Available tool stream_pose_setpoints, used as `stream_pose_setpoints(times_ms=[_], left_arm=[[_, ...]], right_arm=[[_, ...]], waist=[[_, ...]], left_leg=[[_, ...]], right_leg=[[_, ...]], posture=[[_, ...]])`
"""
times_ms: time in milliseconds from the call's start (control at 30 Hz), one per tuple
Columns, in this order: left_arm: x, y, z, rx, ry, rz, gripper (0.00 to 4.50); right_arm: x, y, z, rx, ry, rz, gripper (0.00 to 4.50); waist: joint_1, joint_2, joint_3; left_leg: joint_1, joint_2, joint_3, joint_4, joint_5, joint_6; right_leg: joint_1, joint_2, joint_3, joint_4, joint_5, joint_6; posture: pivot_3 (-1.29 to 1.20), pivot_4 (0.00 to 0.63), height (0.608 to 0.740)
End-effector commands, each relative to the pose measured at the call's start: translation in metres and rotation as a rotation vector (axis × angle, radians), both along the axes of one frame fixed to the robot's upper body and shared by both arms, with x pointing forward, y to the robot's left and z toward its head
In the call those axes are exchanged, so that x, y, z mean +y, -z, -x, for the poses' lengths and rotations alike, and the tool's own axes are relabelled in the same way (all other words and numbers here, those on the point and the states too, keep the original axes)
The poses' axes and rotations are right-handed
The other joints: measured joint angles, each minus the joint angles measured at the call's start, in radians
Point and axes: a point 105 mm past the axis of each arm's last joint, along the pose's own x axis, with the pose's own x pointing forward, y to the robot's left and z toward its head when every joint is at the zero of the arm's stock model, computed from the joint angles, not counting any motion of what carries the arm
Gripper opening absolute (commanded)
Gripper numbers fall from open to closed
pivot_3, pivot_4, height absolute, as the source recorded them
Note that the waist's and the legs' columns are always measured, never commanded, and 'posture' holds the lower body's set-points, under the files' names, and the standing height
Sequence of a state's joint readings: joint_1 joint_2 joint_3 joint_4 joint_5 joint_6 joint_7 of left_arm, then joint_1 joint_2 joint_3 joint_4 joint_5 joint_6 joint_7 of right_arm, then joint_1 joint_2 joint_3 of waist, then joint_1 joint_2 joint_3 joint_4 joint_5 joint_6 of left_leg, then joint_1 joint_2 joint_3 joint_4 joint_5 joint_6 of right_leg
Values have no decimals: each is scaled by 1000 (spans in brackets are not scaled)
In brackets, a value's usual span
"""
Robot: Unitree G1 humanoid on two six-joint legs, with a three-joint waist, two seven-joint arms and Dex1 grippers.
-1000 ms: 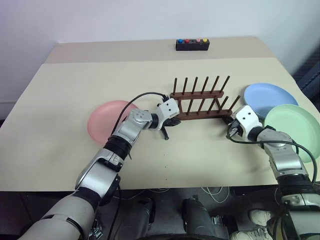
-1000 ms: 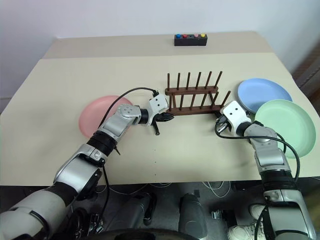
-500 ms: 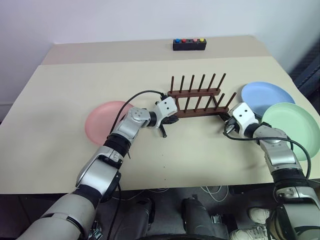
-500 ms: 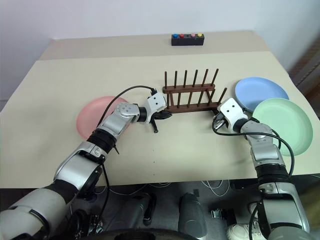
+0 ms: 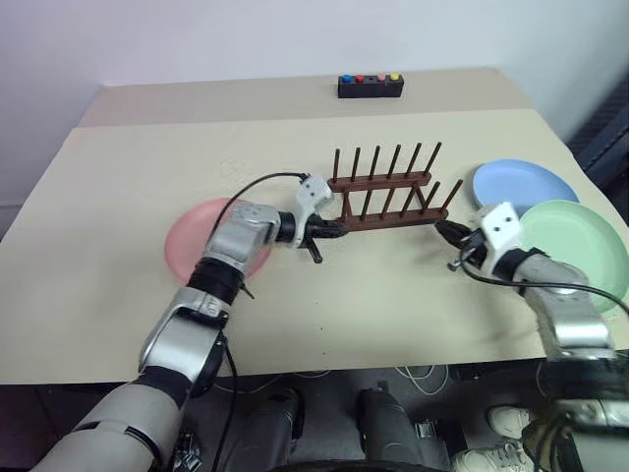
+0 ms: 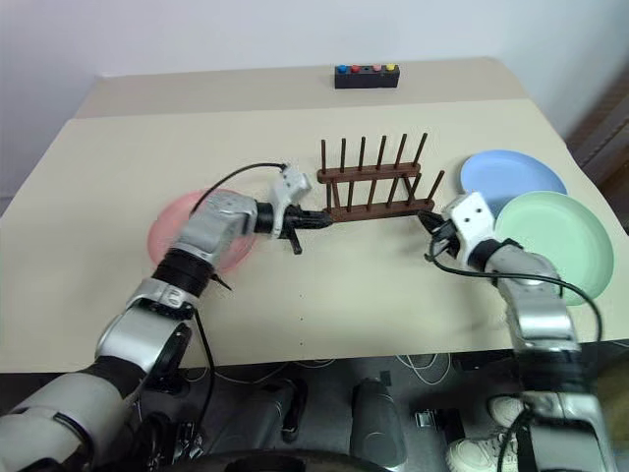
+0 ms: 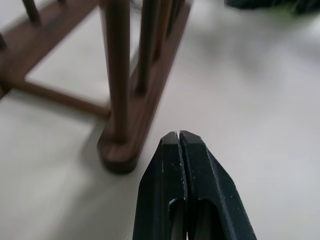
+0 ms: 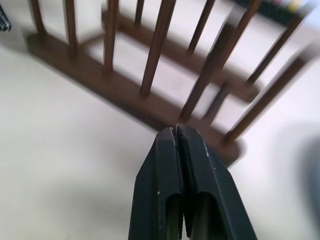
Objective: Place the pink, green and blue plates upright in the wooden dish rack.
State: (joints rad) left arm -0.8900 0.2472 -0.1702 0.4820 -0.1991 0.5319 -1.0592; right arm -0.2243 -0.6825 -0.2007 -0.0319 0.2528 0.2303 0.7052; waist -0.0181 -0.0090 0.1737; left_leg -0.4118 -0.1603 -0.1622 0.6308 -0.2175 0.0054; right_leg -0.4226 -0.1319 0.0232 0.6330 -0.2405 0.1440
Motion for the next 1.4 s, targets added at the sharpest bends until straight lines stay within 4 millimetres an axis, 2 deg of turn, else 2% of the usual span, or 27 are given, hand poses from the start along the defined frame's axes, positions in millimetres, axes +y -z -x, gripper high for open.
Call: stream_pose_setpoints(times_ms=[33,100,167,267,367,533,667,767,833,900,1033,1200,1267,1333,1400], left_arm=[[3,-25,31,53,191,146,0],[13,-36,40,106,246,217,520],[19,-53,41,126,263,307,1277],[31,-77,39,103,270,419,2840],[45,-86,39,84,284,444,4352],[57,-85,37,17,270,381,4433],[74,-99,36,-44,261,391,4433],[83,-99,31,-71,225,366,4433],[102,-98,23,-117,147,303,4433],[112,-99,20,-136,107,280,4433],[174,-96,-3,-144,-205,125,4433],[217,-79,-15,-113,-439,-9,4433],[232,-76,-15,-50,-518,-11,4433],[253,-76,-20,92,-690,49,4433],[269,-74,-24,133,-823,43,4433]], right_arm=[[-3,-30,15,-33,-13,-64,57],[-2,-39,27,-3,-56,-154,568],[-3,-45,33,6,-71,-171,1285],[-12,-59,32,-53,-17,-172,2850],[-19,-65,32,-80,24,-183,4370],[-18,-66,29,-95,31,-188,4442],[-15,-81,34,-123,-32,-240,4442],[-15,-81,36,-104,-51,-231,4442],[-2,-85,41,-99,-122,-249,4442],[5,-88,45,-96,-164,-269,4442],[35,-98,62,-79,-380,-378,4442],[52,-95,79,-3,-566,-385,4442],[58,-99,85,2,-640,-379,4442],[63,-99,84,4,-677,-332,4442],[65,-99,83,9,-690,-314,4442]], waist=[[0,0,0],[3,0,-1],[5,0,0],[5,0,0],[6,0,0],[6,0,0],[4,0,0],[6,0,0],[4,0,0],[1,0,0],[0,0,0],[12,-1,0],[14,-2,0],[10,-2,1],[6,-2,1]], left_leg=[[1,0,0,0,-1,1],[2,0,0,0,-1,2],[2,0,0,0,-2,3],[2,0,0,0,-2,4],[2,0,0,0,-2,3],[2,0,0,0,-1,2],[2,0,0,0,-1,2],[2,0,0,0,-1,2],[2,0,0,0,-2,3],[2,0,0,-1,-2,3],[2,1,0,-1,-2,3],[2,0,0,-1,-2,4],[2,0,-1,0,-3,4],[2,0,-1,0,-3,5],[2,0,-1,0,-3,5]], right_leg=[[1,0,0,0,0,0],[2,0,0,0,0,0],[3,0,0,0,0,0],[3,0,0,-1,0,0],[3,0,0,-1,0,0],[3,0,0,-1,0,0],[3,0,0,-1,0,0],[3,0,0,-1,0,0],[3,0,0,-1,0,0],[2,0,0,-1,0,-1],[2,0,0,-1,0,-1],[3,-1,0,-2,0,0],[3,0,-1,-2,0,0],[3,0,-1,-2,0,0],[3,0,-1,-1,0,0]], posture=[[0,150,740],[0,150,740],[0,150,740],[0,150,740],[0,150,740],[0,150,740],[0,150,740],[0,150,740],[0,150,740],[0,150,740],[0,150,740],[0,150,740],[0,150,740],[0,150,740],[0,150,740]])
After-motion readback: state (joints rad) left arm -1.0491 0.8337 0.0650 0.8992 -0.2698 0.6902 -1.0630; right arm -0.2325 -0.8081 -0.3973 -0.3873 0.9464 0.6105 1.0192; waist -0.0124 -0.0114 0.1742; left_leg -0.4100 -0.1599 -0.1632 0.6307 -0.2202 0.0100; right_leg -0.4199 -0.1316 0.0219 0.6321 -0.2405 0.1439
